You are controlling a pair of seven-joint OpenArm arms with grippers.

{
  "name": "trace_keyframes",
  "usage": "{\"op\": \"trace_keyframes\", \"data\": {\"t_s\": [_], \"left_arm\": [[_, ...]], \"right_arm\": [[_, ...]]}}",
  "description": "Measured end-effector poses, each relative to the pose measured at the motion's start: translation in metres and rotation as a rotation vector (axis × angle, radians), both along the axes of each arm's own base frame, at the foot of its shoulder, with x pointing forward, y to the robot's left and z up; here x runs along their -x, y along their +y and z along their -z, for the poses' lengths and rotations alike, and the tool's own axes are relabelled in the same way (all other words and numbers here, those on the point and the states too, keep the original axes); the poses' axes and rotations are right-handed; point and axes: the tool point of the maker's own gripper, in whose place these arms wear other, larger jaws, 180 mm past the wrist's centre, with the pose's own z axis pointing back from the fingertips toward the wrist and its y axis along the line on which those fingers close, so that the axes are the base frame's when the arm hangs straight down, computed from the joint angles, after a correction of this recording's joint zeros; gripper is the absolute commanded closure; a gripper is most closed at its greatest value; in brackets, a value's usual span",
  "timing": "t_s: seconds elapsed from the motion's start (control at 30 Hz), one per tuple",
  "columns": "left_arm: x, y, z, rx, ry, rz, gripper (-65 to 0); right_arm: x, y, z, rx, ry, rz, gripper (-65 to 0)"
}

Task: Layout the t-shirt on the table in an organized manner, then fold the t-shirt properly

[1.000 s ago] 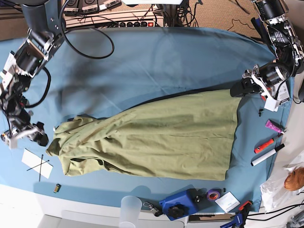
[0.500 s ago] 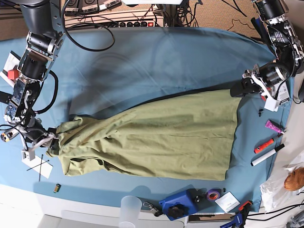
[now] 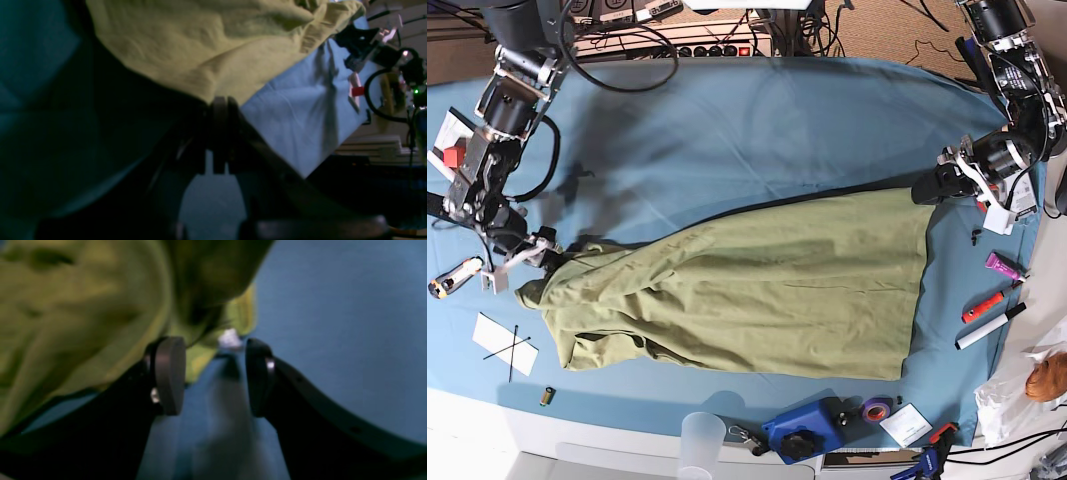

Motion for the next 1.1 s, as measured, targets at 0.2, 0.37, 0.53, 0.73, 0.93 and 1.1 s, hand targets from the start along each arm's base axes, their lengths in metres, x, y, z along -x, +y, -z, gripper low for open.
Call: {"op": "trace_keyframes", "data": {"t_s": [0.2,0.37,0.53,0.73,0.93,1.1], "left_arm": [[0.000,0.000,0.000,0.000,-0.001,0.001,0.0],[0.000,0.000,0.000,-0.001,-0.001,0.001,0.0],[0.000,0.000,0.000,0.000,-0.001,0.001,0.0],[0.000,0.000,0.000,-0.001,-0.001,0.001,0.0],[0.000,0.000,0.000,0.000,-0.001,0.001,0.0],[0.000,0.000,0.000,-0.001,-0.001,0.001,0.0]], "right_arm": [[0.004,0.014,0.006,-0.082,-0.030,0.014,-28.9],[0.002,0.012,0.005,-0.077,-0.043,0.022,-25.8],[0.001,0.012,0.003,-0.079,-0.057,0.026,-9.3],[-0.004,0.015,0.001,-0.088,-0.088,0.036,0.0],[-0.002,0.020,0.002,-0.114,-0.069,0.024,0.0],[0.007,0.038,-0.007,-0.239,-0.075,-0.031,0.0]]}}
